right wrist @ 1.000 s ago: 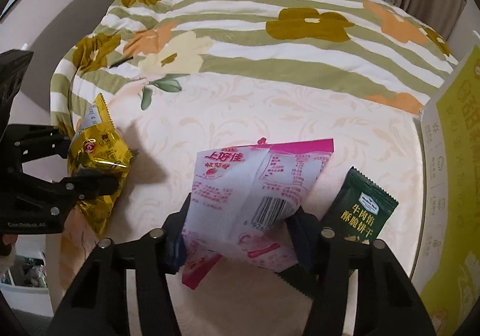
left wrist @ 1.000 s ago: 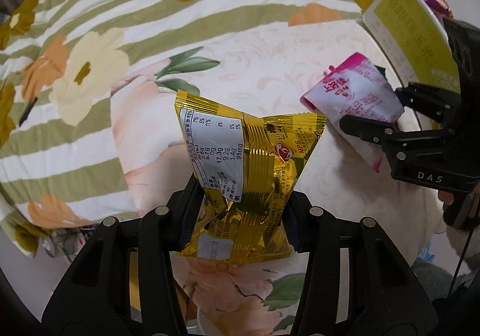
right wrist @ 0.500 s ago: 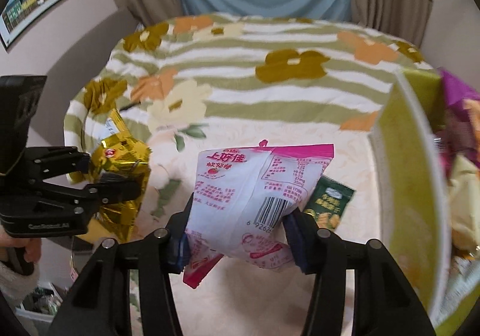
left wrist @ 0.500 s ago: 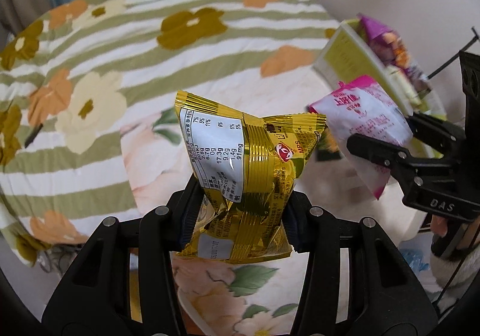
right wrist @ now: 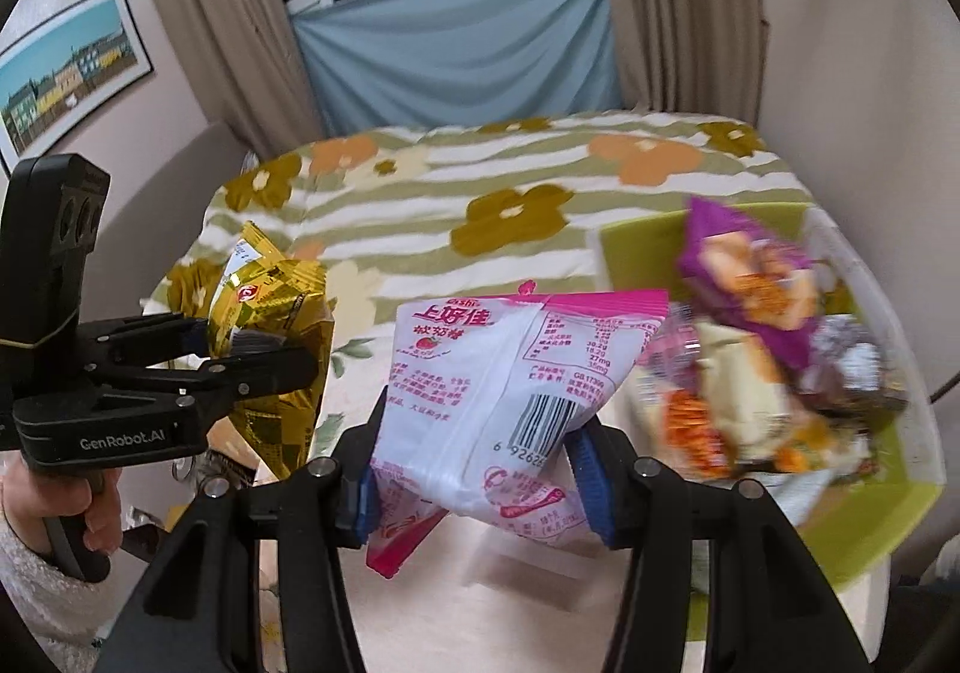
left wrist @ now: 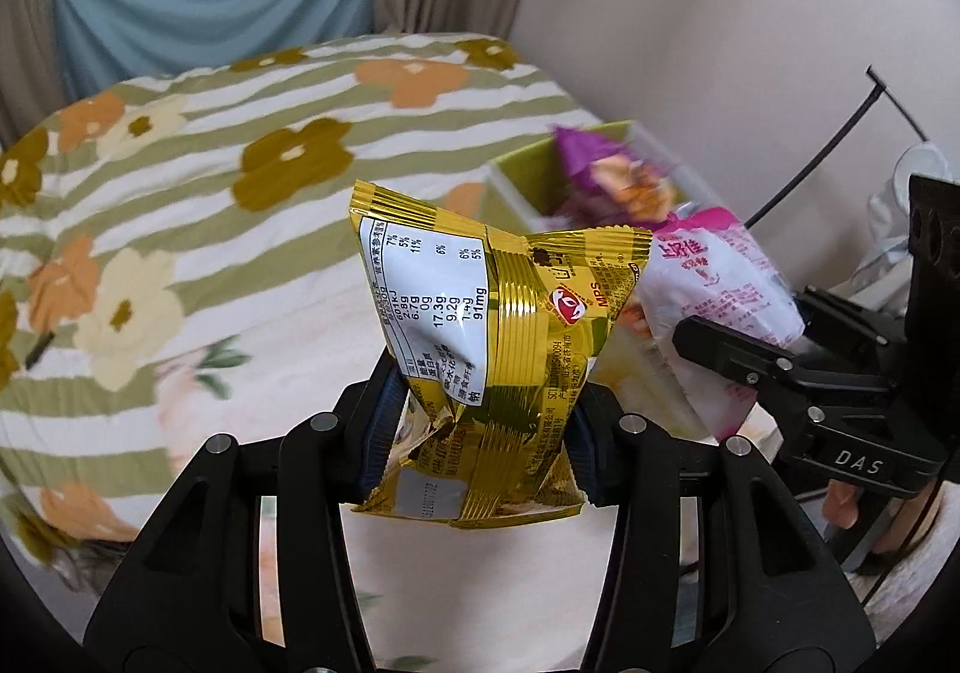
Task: Organize snacks
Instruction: 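Carry both bags into the green box and open the left tool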
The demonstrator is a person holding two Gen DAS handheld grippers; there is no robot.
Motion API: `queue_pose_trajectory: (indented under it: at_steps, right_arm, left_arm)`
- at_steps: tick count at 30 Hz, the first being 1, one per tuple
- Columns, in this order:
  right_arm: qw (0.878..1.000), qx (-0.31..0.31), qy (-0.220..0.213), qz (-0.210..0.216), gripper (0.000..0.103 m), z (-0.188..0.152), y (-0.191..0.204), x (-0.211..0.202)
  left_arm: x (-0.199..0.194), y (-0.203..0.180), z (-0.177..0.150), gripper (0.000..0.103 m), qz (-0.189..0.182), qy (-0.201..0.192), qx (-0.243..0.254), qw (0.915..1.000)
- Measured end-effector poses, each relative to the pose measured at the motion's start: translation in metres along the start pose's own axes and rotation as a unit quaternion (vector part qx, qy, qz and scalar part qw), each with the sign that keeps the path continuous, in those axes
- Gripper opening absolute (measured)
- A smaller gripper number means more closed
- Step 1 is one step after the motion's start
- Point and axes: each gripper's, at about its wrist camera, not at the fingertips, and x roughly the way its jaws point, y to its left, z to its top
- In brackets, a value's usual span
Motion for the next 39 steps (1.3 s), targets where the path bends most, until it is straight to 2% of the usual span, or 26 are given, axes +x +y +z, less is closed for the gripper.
queue_pose_trajectory:
  at_steps: [3,11,17,18,20,21,22,31,39]
  right_arm:
    - [1.000,0.004,-0.005,-0.009,0.048,0.000,-0.032,-0.019]
    - [0.999,0.028,-0.002,-0.037,0.048,-0.015,-0.132,-0.057]
    - [0.999,0.032,0.009,-0.039,0.048,-0.027,-0.183,-0.068]
    - [0.999,0.033,0.010,-0.039,0.048,-0.029,-0.190,-0.068]
    - [0.999,0.035,0.013,-0.035,0.048,-0.033,-0.202,-0.069]
    - [0.999,0.037,0.015,-0.032,0.048,-0.035,-0.209,-0.068]
    - [0.999,0.039,0.016,-0.029,0.048,-0.037,-0.213,-0.068]
    - [0.999,0.031,0.016,0.008,0.048,-0.039,-0.223,-0.064]
    - [0.999,0.020,0.013,0.029,0.049,-0.037,-0.216,-0.049]
  left_arm:
    - [0.013,-0.036,0.005,0.044,-0.018,-0.003,-0.011,0.9998]
    - [0.077,-0.133,0.015,0.044,-0.051,0.014,-0.025,0.9983]
    - [0.121,-0.180,0.015,0.046,-0.040,0.020,-0.039,0.9983]
    - [0.129,-0.186,0.014,0.050,-0.028,0.024,-0.043,0.9984]
    - [0.137,-0.188,0.010,0.072,-0.012,0.030,-0.053,0.9981]
    - [0.138,-0.189,0.007,0.090,-0.004,0.028,-0.059,0.9978]
    - [0.135,-0.189,0.004,0.096,0.004,0.020,-0.064,0.9977]
    - [0.080,-0.163,-0.020,0.096,0.082,-0.037,-0.093,0.9916]
    - [0.056,-0.145,-0.044,0.096,0.105,-0.051,-0.132,0.9843]
